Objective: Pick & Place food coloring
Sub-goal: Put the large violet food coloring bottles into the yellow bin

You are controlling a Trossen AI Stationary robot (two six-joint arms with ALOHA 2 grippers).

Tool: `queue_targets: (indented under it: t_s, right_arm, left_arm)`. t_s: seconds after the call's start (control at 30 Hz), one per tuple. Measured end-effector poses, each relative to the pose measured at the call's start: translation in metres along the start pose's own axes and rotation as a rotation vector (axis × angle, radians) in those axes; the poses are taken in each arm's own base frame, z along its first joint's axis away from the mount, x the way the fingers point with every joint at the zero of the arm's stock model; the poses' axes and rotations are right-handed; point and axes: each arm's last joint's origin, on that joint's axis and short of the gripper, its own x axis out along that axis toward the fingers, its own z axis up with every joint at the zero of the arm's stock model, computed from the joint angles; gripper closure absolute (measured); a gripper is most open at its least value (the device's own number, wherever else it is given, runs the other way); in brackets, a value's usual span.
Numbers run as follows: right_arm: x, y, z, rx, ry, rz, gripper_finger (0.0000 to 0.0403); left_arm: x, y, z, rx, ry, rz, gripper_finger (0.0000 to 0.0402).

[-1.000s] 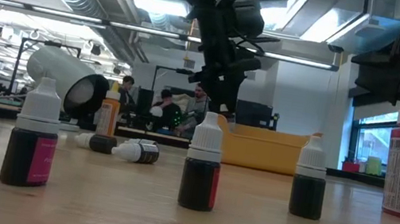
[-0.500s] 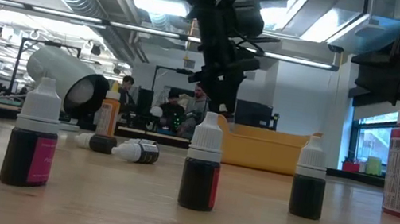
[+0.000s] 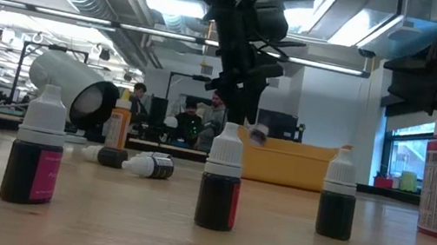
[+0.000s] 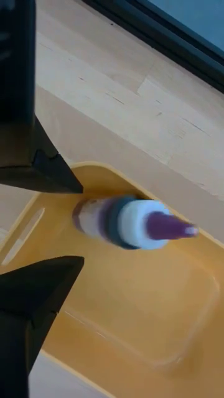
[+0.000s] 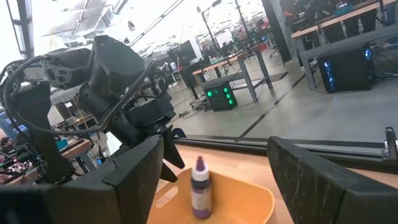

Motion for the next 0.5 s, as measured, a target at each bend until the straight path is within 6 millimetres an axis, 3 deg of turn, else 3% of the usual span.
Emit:
queue_targets:
  t_s: [0.5]
  right_arm:
    - [0.0,0.0,0.0,-0.001,0.0,0.0,0.0114]
  left_arm:
    - [-0.016,0.0,0.003,0.003,-0.043,-0.012,0.0223]
